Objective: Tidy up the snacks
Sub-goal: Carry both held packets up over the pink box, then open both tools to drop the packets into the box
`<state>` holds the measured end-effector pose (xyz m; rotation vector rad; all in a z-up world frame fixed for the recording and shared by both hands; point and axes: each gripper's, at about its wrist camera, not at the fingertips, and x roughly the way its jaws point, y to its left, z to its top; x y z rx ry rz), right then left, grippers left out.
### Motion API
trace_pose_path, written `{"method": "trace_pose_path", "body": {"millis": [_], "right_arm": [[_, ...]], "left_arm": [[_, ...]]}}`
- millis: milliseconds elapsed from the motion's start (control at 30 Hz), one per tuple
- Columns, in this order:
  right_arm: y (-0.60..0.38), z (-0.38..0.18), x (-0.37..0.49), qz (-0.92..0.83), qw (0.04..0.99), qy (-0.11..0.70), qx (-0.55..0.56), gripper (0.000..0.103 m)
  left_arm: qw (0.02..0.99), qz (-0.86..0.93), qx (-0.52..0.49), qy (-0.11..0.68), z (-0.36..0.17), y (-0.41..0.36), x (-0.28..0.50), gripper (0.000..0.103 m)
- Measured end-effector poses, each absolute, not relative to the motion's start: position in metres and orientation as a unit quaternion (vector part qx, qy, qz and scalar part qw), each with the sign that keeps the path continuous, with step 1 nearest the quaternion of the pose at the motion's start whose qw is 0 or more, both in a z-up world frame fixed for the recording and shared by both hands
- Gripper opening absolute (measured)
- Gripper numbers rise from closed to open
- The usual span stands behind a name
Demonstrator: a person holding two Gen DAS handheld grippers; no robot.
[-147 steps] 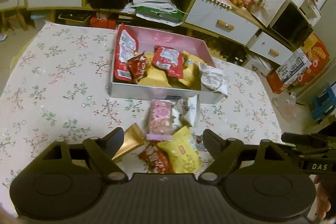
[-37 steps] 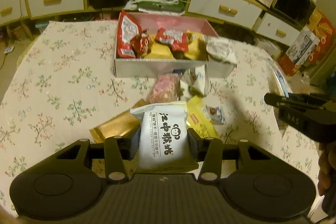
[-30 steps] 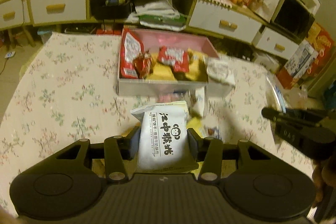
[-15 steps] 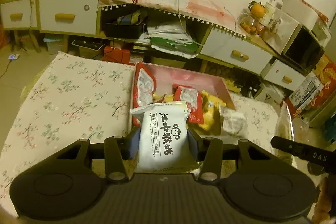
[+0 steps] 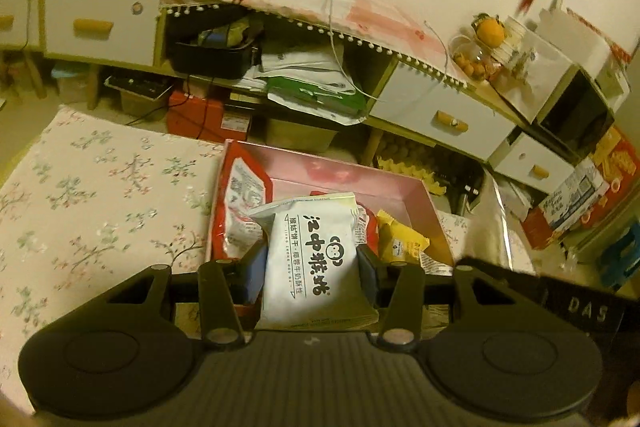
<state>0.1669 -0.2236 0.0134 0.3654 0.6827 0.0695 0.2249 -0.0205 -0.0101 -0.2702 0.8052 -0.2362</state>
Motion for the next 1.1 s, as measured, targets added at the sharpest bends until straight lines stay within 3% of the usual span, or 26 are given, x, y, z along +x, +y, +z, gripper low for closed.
{"method": "trace_pose_path", "body": {"millis": [300, 367, 467, 1100], "right_arm": [[-0.215, 0.001, 0.188, 0.049, 0.921, 0.329, 0.202, 0.017], [-0.214, 0.000, 0.187, 0.038, 0.925, 0.323, 0.197, 0.026], [-0.215, 0.000, 0.185, 0.027, 0.928, 0.317, 0.195, 0.031], [-0.205, 0.018, 0.164, 0.029, 0.931, 0.346, 0.112, 0.038]], "left_arm": [[0.908, -0.128, -0.098, 0.387, -0.025, -0.030, 0.235, 0.055], [0.912, -0.126, -0.092, 0.379, -0.024, -0.029, 0.235, 0.061], [0.917, -0.120, -0.085, 0.370, -0.021, -0.026, 0.232, 0.066], [0.907, -0.132, -0.100, 0.387, 0.002, -0.013, 0.206, 0.069]]}}
